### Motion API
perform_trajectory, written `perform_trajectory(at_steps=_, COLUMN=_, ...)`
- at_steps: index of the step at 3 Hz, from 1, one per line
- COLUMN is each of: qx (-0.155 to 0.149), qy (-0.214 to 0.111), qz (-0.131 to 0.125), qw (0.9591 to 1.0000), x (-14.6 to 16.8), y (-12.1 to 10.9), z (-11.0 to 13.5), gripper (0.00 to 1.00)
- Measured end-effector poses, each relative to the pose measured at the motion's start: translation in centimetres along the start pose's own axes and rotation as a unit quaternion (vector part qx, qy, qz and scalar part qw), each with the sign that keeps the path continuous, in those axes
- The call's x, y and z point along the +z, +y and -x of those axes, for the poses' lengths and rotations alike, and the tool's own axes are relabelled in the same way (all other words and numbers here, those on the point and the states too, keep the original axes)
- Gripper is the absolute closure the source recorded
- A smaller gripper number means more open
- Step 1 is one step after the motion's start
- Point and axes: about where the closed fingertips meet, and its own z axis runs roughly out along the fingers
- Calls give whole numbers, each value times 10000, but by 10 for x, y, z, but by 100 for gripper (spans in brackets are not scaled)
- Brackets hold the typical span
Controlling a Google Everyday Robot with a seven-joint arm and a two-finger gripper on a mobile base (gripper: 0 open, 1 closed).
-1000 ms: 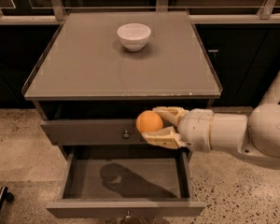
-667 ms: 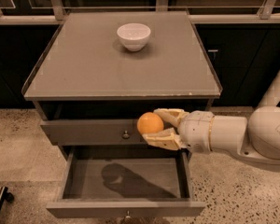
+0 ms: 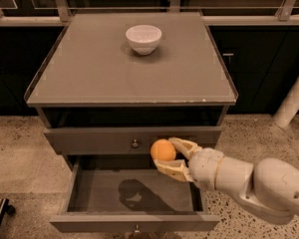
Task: Place orange into middle drawer
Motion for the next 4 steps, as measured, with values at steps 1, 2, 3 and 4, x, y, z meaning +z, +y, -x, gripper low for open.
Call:
perform_trajectory(at_steps=1, qx=345, qy=37, qz=-315, qw=9989, x=18, y=-2, z=-60, gripper=100)
perform_trajectory(at_steps=2, qx=629, qy=141, qz=-545, qw=9964, x=33, y=-6, z=-108, gripper=100)
perform_trajectory(at_steps=3, qx=879, qy=343, qz=-774, qw=9925, x=45, y=-9, z=-148, gripper=100)
perform_trajectory(at_steps=4, qx=1121, qy=450, qz=-850, qw=9890, x=58, y=-9, z=-187, gripper=100)
